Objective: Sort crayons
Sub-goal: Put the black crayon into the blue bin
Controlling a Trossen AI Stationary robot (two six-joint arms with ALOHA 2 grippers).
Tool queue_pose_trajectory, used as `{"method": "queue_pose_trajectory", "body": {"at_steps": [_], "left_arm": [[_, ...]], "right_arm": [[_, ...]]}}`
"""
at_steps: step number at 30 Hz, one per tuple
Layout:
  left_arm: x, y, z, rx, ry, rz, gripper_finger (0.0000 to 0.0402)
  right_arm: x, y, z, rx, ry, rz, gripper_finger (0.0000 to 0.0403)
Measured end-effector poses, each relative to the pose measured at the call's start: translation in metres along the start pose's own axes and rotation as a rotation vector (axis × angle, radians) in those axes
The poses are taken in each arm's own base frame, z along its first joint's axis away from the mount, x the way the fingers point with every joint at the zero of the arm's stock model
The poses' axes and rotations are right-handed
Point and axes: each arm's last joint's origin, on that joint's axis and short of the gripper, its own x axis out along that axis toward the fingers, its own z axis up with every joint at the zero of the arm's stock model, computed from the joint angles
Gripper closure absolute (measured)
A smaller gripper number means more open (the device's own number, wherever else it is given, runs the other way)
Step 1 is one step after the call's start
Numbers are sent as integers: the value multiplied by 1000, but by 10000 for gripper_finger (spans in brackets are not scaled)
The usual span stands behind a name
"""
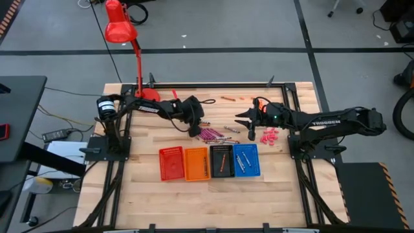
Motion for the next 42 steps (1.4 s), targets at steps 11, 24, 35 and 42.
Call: {"method": "queue_pose_trajectory", "body": {"at_steps": [11,24,35,42], "left_arm": [[4,3,-4,-4,28,5,276],[8,1,-9,24,76,-4,368],[0,-4,-6,6,58,16,368],[-10,-18,12,24,-81,6,364]], "right_arm": [[0,0,0,-3,4,1,296],[0,0,0,-3,4,0,296],[0,0,-1,-3,10,1,296],[1,0,-1,-3,11,-9,296]]}}
